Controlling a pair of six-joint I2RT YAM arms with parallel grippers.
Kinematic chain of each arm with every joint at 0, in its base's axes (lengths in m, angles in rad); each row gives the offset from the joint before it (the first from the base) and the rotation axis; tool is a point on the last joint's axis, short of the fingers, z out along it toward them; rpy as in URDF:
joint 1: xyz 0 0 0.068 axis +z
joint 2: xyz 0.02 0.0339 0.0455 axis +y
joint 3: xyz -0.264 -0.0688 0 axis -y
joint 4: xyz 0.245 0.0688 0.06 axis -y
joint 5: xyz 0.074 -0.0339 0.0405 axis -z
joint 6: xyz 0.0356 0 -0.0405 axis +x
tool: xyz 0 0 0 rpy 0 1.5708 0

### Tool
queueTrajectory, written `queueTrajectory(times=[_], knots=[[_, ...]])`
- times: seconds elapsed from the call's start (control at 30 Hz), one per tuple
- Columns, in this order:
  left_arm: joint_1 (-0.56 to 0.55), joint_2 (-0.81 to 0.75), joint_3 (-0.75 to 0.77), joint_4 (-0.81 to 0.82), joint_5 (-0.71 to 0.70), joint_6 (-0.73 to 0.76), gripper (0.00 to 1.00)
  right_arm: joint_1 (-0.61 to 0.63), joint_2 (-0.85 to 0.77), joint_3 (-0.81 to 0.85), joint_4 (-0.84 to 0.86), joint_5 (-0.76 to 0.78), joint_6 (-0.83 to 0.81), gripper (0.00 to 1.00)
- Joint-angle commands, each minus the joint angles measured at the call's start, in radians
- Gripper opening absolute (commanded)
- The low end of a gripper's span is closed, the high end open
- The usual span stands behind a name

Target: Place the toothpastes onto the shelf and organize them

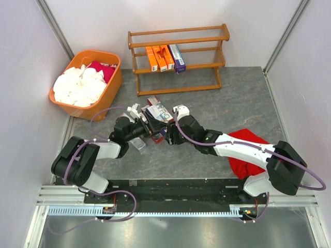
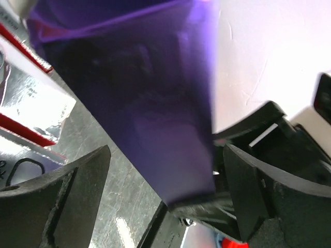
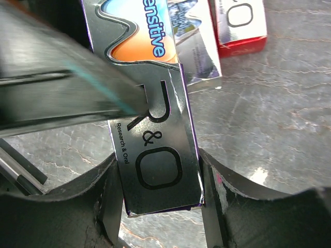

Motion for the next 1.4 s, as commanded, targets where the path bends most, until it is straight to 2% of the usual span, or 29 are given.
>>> queueTrajectory(times=[0.0,0.1,0.13,0.17,0.27,0.3,0.4,0.43,0.57,0.73,0.87,0.9,1.0,1.2,1.37], knots=[[-0.005,0.029,0.015,0.074,0.011,-0.039,0.9,0.036,0.012,0.054,0.003,0.059,0.013,0.54],[-0.004,0.038,0.006,0.1,0.014,-0.048,0.8,0.045,0.001,0.044,-0.009,0.091,0.016,0.54],[-0.004,0.041,0.003,0.112,0.014,-0.05,0.74,0.045,-0.001,0.043,-0.012,0.094,0.017,0.55],[-0.005,0.041,0.003,0.12,0.015,-0.053,0.63,0.049,-0.008,0.041,-0.017,0.1,0.017,0.56],[-0.004,0.049,-0.006,0.153,0.017,-0.07,0.5,0.051,-0.011,0.038,-0.025,0.119,0.016,0.58],[-0.004,0.049,-0.008,0.158,0.015,-0.073,0.49,0.05,-0.011,0.038,-0.028,0.122,0.017,0.59],[-0.004,0.047,-0.013,0.183,0.017,-0.084,0.48,0.05,-0.016,0.034,-0.026,0.12,0.027,0.75],[-0.005,0.046,-0.019,0.19,0.017,-0.087,0.48,0.05,-0.022,0.031,-0.023,0.12,0.042,0.82],[-0.004,0.04,-0.034,0.239,0.015,-0.099,0.47,0.04,-0.099,-0.029,0.027,0.093,0.1,0.97],[-0.004,0.047,-0.062,0.362,0.006,-0.145,0.47,-0.022,-0.238,-0.178,0.245,-0.037,0.25,0.98],[-0.002,0.087,-0.091,0.508,-0.015,-0.211,0.47,-0.16,-0.341,-0.384,0.472,-0.21,0.5,0.98],[-0.002,0.099,-0.097,0.547,-0.02,-0.245,0.47,-0.182,-0.349,-0.419,0.576,-0.237,0.546,0.98],[-0.002,0.16,-0.121,0.716,-0.041,-0.321,0.47,-0.227,-0.331,-0.503,0.74,-0.321,0.631,0.98],[-0.002,0.152,-0.121,0.739,-0.066,-0.334,0.48,-0.227,-0.254,-0.569,0.908,-0.377,0.715,0.98],[-0.002,0.13,-0.114,0.739,-0.083,-0.349,0.48,-0.225,-0.231,-0.582,0.92,-0.398,0.735,0.98]])
